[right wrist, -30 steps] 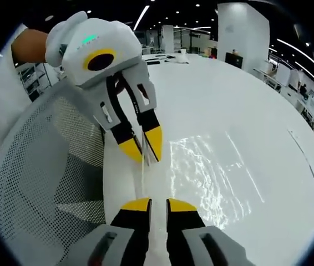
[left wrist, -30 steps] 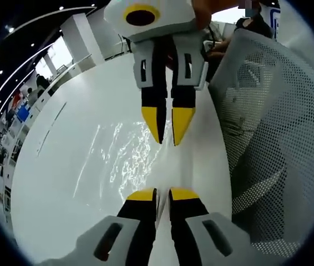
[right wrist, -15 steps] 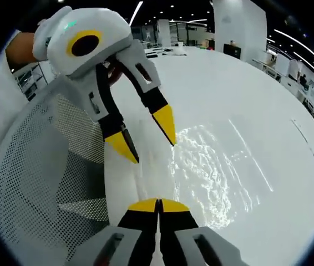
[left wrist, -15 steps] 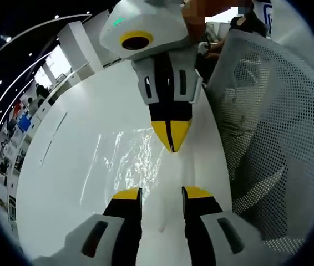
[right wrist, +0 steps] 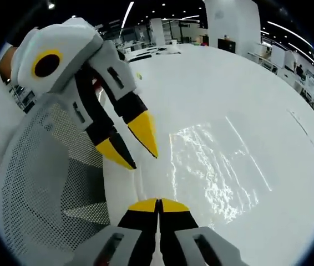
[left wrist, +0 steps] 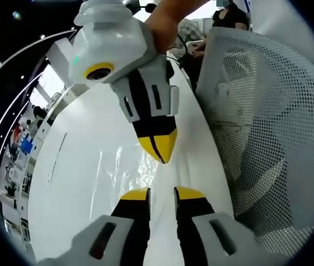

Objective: Open the resealable bag by pulling the two sides of the seal apart until the entire bag opening is separated and visibly accessible.

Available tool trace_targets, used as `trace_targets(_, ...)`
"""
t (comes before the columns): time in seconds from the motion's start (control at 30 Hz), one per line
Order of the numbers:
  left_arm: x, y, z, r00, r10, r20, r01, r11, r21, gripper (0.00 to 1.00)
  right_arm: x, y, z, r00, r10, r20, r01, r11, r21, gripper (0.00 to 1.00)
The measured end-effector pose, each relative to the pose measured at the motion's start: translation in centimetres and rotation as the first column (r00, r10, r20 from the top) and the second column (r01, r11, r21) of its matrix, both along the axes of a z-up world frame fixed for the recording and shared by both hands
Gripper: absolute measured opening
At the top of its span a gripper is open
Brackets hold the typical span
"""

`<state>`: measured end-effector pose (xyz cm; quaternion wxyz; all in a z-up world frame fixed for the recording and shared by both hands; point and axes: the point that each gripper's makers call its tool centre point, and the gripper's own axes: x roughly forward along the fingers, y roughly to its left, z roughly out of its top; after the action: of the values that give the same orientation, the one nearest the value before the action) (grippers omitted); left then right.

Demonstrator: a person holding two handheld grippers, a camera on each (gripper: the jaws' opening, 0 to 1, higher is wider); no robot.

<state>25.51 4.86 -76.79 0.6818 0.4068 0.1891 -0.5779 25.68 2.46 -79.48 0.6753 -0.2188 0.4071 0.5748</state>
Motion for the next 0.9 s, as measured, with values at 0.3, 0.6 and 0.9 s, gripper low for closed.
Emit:
trace_targets(0.3,-0.2,-0.1,-0.1,0.999,-0.036,0.031,0.035,0.999,0.021,0.09,0.2,-0.1,0.3,1.000,-0.004,0.006,0.004,1.000,0.002,0.00)
trace_targets(0.6,0.2,-0.7,0.9,0.997,-0.038,0.074,0.038,0.999,-0.003,0.04,0.5,-0.3,0.3,1.000,-0.022,0.005,0.022,1.000,-0.002,0.00)
trace_targets(0.9,-0.1,-0.2,-0.4,0.998,-0.044,0.041,0.042,0.998,0.049,0.09,0.8,-0.1,0.9,1.000,-0.015,0.020,0.015,1.000,0.012,0.00)
